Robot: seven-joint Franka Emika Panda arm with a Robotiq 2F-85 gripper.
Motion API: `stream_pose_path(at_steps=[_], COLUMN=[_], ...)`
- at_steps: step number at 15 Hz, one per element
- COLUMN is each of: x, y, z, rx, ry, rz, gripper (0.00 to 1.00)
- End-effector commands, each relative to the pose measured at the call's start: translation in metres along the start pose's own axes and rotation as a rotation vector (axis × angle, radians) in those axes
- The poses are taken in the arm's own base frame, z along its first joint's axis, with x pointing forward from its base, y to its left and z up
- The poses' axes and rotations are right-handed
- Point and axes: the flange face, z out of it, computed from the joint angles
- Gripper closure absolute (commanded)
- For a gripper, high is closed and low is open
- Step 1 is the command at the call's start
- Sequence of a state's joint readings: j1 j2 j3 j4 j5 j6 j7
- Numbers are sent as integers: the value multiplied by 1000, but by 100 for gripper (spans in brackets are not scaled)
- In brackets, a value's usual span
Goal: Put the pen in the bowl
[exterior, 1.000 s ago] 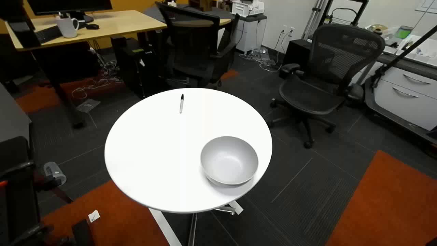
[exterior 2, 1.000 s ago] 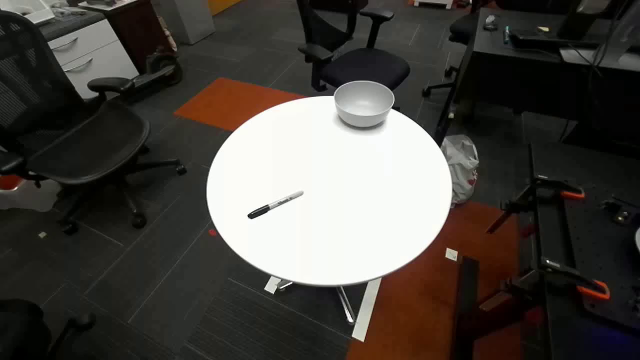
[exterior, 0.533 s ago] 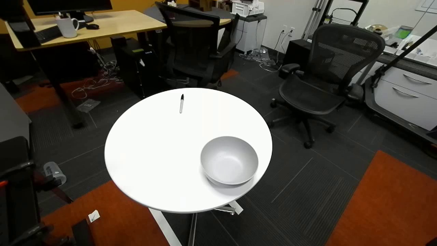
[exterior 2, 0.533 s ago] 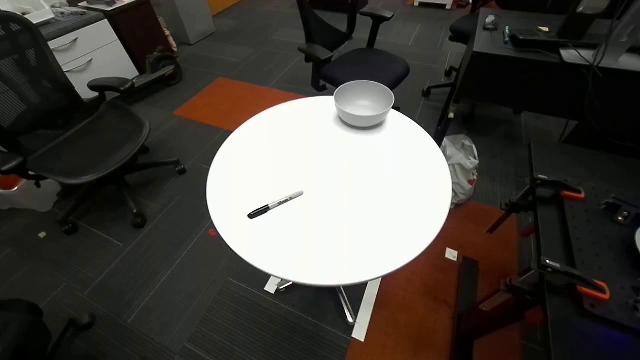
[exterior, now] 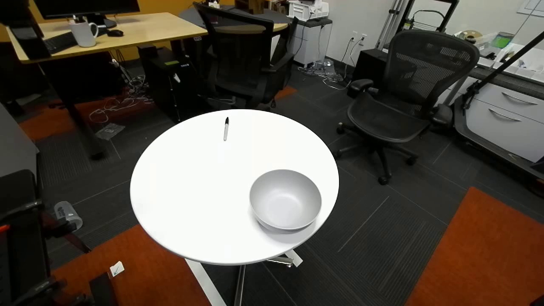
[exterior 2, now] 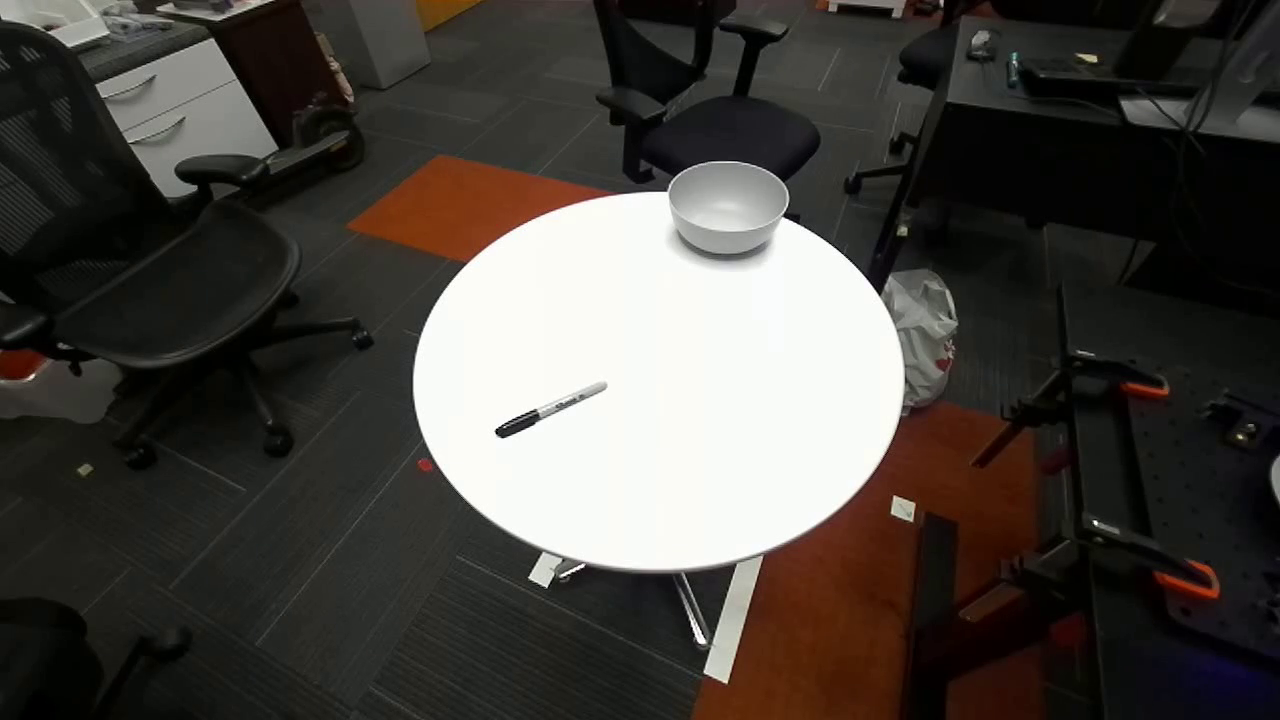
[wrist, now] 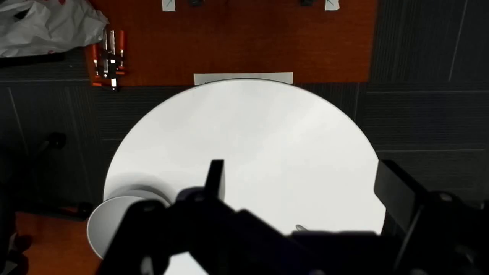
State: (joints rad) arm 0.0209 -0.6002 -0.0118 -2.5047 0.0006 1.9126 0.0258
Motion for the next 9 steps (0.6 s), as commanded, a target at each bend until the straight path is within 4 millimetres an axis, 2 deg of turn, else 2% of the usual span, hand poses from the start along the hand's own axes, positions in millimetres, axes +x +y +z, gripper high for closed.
stream_pose_path(at_steps=[1, 5, 9], x=[17, 73, 135], y=[7, 14, -2], z=[4, 32, 78], rx=[-38, -90, -111], ry=[26, 86, 90], rz=[18, -128, -335], gripper=[0, 0, 0])
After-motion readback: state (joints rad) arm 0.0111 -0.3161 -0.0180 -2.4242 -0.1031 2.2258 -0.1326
